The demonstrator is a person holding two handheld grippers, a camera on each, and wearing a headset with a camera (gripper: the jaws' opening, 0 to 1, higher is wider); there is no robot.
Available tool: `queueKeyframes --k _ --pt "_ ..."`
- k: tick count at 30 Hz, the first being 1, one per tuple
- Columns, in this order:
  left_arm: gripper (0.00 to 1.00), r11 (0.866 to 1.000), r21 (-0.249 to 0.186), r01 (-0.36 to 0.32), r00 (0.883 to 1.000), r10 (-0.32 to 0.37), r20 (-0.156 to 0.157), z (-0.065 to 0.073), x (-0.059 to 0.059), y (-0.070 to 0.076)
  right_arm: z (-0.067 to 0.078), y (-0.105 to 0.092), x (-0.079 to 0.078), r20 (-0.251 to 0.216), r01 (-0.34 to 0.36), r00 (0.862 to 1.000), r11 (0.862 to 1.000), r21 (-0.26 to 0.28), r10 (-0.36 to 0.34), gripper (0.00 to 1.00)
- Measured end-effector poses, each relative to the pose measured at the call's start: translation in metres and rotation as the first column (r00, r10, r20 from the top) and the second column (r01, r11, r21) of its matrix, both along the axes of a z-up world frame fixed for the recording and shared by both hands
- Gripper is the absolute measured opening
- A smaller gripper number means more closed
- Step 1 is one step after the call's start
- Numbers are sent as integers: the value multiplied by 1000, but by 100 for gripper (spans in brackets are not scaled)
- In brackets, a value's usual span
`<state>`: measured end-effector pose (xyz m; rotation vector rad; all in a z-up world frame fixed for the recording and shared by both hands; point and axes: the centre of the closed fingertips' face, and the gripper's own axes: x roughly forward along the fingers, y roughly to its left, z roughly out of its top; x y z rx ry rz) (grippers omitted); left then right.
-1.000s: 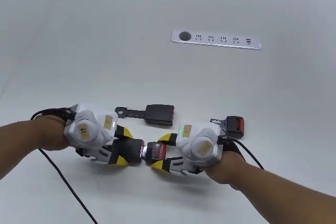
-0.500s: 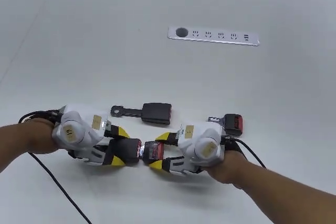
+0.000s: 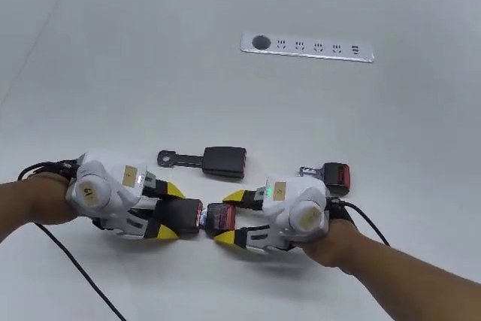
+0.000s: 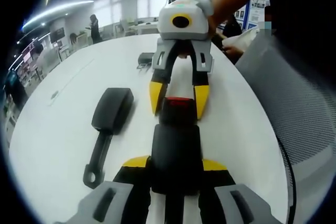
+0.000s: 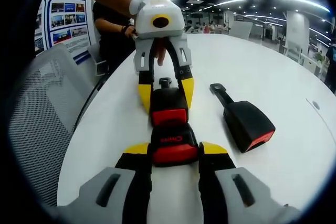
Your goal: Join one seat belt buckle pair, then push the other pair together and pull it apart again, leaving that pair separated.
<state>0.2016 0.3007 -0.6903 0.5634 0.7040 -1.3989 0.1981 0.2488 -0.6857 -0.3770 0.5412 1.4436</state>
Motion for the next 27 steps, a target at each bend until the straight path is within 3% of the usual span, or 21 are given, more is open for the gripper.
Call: queueKeyframes --k 11,27 --pt "35 1000 -5 3 1000 -3 0 0 -2 1 1 -1 -1 -5 2 1000 1000 18 -2 33" --pt "35 1000 11 5 1000 -5 -3 3 -6 -1 1 -1 -1 -3 2 1000 1000 3 -2 34"
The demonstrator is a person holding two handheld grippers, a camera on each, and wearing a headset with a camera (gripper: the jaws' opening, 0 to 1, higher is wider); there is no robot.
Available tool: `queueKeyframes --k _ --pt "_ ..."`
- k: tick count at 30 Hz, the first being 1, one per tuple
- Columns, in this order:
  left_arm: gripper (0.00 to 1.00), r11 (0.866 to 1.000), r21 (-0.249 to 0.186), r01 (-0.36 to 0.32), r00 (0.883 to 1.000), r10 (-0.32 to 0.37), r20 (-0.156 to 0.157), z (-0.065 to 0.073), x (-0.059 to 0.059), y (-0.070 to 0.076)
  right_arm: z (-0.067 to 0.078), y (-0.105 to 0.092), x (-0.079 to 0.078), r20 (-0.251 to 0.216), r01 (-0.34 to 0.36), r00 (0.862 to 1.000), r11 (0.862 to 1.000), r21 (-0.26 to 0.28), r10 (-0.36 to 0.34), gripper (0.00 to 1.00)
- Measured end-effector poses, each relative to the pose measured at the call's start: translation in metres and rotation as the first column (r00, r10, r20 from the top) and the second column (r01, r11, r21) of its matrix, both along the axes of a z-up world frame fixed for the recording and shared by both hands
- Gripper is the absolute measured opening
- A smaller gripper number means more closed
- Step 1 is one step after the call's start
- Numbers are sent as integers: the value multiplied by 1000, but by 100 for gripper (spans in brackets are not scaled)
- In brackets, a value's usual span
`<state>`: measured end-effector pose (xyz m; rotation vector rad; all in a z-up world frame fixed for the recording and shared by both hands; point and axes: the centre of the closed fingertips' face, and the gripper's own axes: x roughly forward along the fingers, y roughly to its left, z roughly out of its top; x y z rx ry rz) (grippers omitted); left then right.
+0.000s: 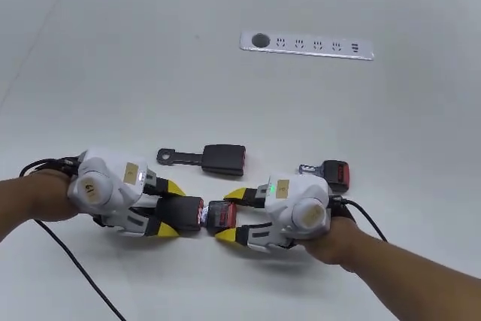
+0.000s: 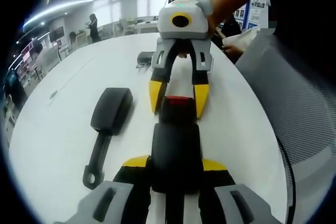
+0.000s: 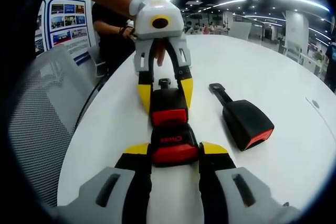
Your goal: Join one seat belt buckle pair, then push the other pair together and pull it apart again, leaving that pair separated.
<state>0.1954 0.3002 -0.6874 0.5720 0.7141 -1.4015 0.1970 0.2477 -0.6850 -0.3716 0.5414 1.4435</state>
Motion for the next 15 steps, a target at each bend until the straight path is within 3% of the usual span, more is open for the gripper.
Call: queueKeyframes --k 15 --pt "35 998 66 20 1000 -21 1 -4 2 1 -1 -1 1 11 -12 1000 1000 -26 13 34"
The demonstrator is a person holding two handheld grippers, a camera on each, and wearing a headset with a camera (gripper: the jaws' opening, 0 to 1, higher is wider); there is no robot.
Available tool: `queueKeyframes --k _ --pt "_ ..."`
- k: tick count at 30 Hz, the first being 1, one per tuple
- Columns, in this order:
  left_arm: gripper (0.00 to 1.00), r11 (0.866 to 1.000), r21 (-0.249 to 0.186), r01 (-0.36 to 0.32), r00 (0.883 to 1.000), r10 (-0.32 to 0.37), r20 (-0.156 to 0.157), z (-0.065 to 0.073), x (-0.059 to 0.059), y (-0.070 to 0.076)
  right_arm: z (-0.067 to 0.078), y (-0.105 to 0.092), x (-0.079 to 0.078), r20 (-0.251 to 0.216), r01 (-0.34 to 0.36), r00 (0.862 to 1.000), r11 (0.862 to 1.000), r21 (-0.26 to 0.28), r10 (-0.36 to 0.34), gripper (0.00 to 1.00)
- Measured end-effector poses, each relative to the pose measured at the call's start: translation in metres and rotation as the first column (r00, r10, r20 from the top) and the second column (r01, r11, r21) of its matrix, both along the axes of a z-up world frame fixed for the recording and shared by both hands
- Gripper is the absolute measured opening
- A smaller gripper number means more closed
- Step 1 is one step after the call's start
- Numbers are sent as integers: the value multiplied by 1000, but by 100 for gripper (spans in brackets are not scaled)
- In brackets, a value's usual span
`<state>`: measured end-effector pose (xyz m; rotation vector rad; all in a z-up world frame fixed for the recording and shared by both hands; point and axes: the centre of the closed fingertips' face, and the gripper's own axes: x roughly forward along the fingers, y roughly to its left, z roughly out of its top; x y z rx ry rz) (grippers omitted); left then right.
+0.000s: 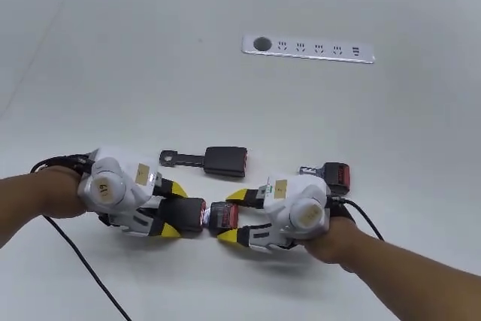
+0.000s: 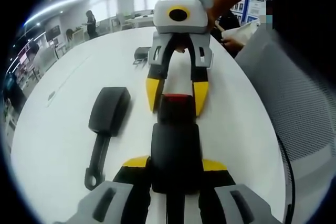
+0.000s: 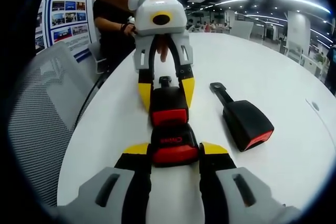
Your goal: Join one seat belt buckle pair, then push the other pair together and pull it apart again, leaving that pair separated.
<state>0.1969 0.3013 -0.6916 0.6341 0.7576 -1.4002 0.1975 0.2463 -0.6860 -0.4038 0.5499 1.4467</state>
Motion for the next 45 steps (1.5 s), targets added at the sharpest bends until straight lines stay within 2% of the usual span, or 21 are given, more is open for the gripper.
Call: queueKeyframes --k 6,11,12,13,14,15,16,19,21,23,25,27,28,30,31,34,37,39,45 --pt "36 1000 22 8 1000 -8 1 -1 1 1 0 -2 0 1 2 1000 1000 -11 -2 35" --pt "36 999 37 2 1000 -2 -2 -2 2 0 -1 -5 2 -46 48 998 999 -11 -49 37" --pt "36 999 42 1 1000 0 -4 -1 2 -1 0 -6 1 -65 70 995 998 -6 -70 41" --pt "36 999 49 -18 1000 19 -19 -1 2 -1 1 -7 1 -67 73 995 997 -4 -73 46" --pt "37 998 51 -23 1000 23 -16 0 2 -2 2 -8 3 -63 78 995 997 1 -78 55" --pt "40 996 81 -23 999 21 37 -1 9 1 3 -9 4 -59 82 995 997 4 -82 60" --pt "44 996 87 -23 998 17 68 0 12 1 5 -13 7 -58 95 994 995 2 -95 64" --pt "49 998 53 -45 998 43 42 7 11 -1 21 -21 11 -52 123 991 992 41 -121 68" --pt "51 998 31 -58 997 56 51 15 14 -4 26 -32 13 -29 130 991 991 37 -129 71" --pt "57 997 23 -75 995 73 69 24 20 -7 24 -45 19 -14 140 990 990 25 -139 74" --pt "66 997 30 -70 990 66 127 25 29 -7 29 -58 19 -18 156 988 988 21 -156 77" --pt "71 997 32 -66 989 62 131 25 30 -9 33 -69 22 4 161 987 987 23 -161 78" --pt "72 997 30 -69 990 65 124 27 32 -11 35 -78 27 17 173 985 985 15 -173 78" --pt "72 997 22 -71 991 68 117 30 33 -13 38 -88 33 9 197 980 980 24 -198 78" --pt "73 997 13 -77 990 75 116 38 37 -16 39 -94 35 11 206 978 978 27 -206 79" --pt "65 991 -30 -132 984 135 115 47 50 -19 42 -113 45 21 241 970 970 21 -241 80" --pt "68 987 -56 -148 983 153 101 62 58 -27 43 -130 52 23 266 964 964 24 -266 80" --pt "70 986 -55 -155 981 160 106 65 64 -32 44 -139 56 37 270 962 963 22 -270 80" --pt "70 987 -59 -150 981 156 117 71 84 -45 42 -161 68 27 276 961 961 2 -276 80"
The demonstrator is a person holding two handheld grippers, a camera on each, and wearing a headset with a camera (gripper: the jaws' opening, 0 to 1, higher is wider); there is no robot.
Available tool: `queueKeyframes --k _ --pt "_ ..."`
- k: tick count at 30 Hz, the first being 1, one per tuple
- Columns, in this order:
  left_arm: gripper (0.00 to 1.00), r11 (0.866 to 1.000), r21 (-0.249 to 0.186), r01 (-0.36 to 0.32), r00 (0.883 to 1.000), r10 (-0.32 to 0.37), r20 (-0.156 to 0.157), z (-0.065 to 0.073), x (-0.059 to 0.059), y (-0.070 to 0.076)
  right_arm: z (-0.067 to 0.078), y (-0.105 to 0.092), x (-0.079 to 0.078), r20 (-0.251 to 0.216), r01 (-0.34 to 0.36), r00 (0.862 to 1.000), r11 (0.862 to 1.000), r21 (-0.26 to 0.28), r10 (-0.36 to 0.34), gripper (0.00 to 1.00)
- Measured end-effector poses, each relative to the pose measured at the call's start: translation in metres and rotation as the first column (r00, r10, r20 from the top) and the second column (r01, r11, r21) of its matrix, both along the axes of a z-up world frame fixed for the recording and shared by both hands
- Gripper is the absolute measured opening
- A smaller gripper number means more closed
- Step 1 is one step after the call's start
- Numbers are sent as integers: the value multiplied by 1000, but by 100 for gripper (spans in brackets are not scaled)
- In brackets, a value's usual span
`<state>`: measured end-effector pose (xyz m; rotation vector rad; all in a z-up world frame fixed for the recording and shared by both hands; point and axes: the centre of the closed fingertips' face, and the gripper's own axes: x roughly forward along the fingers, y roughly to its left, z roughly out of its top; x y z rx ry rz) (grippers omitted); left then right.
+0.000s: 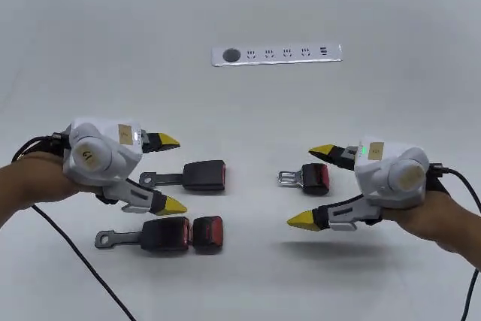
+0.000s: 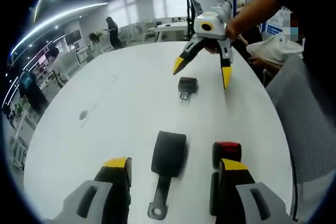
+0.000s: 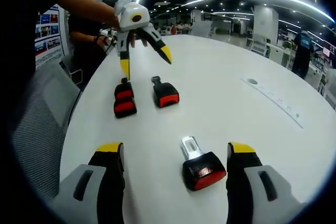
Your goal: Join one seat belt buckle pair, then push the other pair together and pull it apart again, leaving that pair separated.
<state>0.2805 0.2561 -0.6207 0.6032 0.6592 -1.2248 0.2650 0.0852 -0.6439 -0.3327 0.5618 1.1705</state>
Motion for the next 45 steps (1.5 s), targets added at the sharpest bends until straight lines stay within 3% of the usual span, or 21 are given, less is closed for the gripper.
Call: queueKeyframes --k 7,16,21,26,29,32,35,36,39,41,45 --pt "70 1000 0 10 1000 -10 -8 -11 19 -12 -3 -19 13 -28 18 999 1000 -8 -18 80" --pt "71 999 21 33 999 -32 -43 -38 23 -21 -23 -36 25 -64 14 998 1000 -28 -15 79" --pt "69 998 39 50 996 -47 -77 -53 19 -20 -33 -41 20 -89 -20 996 998 -65 14 79" --pt "68 998 41 50 995 -46 -92 -60 18 -18 -42 -45 21 -108 -39 994 996 -78 30 76" --pt "67 997 40 61 992 -56 -110 -68 17 -17 -46 -45 18 -132 -52 990 995 -86 40 70" --pt "64 996 43 75 991 -70 -114 -66 16 -18 -51 -44 21 -119 -60 992 995 -85 50 67" --pt "60 997 34 74 992 -70 -104 -63 19 -18 -49 -42 24 -103 -82 992 992 -94 72 65" --pt "60 994 40 102 991 -98 -89 -63 19 -18 -49 -41 26 -101 -84 992 992 -94 74 65" --pt "54 988 50 149 985 -144 -92 -63 14 -20 -47 -38 25 -109 -89 991 992 -89 79 64" --pt "53 989 42 141 985 -136 -107 -63 12 -22 -48 -36 26 -87 -107 991 989 -103 98 63" --pt "52 989 31 144 985 -140 -101 -66 15 -19 -48 -31 25 -79 -115 991 988 -104 107 56"
